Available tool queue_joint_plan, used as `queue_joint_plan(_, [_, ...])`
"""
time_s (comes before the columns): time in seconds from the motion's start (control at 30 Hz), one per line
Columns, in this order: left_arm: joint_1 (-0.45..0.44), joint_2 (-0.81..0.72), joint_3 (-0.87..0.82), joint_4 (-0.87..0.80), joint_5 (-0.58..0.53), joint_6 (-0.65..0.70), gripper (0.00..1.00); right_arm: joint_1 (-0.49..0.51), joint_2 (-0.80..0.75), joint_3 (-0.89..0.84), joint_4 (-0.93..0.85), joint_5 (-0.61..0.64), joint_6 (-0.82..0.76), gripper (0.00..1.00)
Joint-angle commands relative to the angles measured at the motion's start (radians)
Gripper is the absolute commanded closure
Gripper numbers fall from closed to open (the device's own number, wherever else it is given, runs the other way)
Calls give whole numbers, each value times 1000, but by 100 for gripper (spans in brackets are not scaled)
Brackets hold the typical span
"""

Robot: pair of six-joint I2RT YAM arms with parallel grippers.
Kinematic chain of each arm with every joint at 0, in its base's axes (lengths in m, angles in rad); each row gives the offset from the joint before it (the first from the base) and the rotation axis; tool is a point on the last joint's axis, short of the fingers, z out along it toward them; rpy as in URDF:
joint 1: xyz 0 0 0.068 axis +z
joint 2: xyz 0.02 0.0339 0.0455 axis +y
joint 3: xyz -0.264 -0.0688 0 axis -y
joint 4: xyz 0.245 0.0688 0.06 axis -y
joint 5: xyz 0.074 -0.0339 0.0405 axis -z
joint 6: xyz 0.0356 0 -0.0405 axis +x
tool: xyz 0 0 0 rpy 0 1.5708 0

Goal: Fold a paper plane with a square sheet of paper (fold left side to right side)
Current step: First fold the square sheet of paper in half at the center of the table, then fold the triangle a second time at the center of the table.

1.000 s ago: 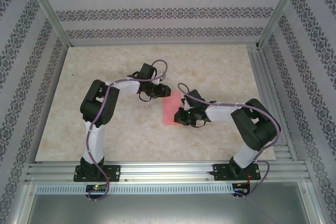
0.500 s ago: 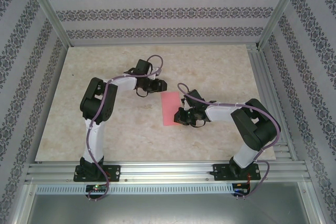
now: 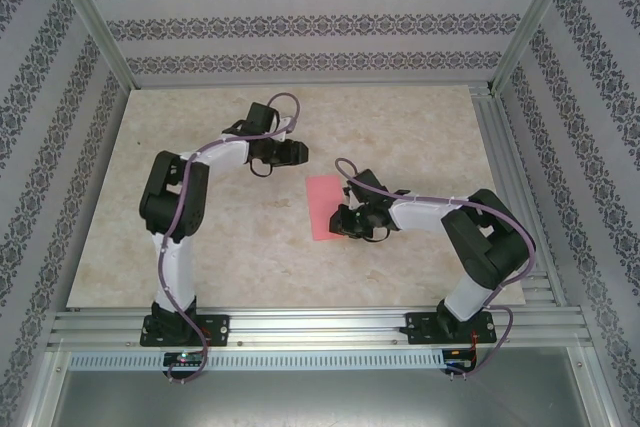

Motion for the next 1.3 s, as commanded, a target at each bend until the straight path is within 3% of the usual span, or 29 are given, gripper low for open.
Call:
queue_joint_plan(0.0, [8,-150,-113,38,10,-14,51,-3,-72,48,-155,108,-55,73])
queue_joint_plan(0.17, [-10,-305,-318,102,30,-110,51,-56,-157,77,-224,148,-109,60])
queue_joint_plan(0.4, [-97,-454,-492,152,-17,-197,51,-91,-104,51,-218,112,-115,56])
queue_joint_plan(0.6, [-170,-503,-544,148,-77,-205,49,-76,-58,22,-149,77,-74,56])
queue_joint_plan(1.27, [-191,-500,-526,112,-109,-173,48,-61,-66,-39,-97,22,0,64])
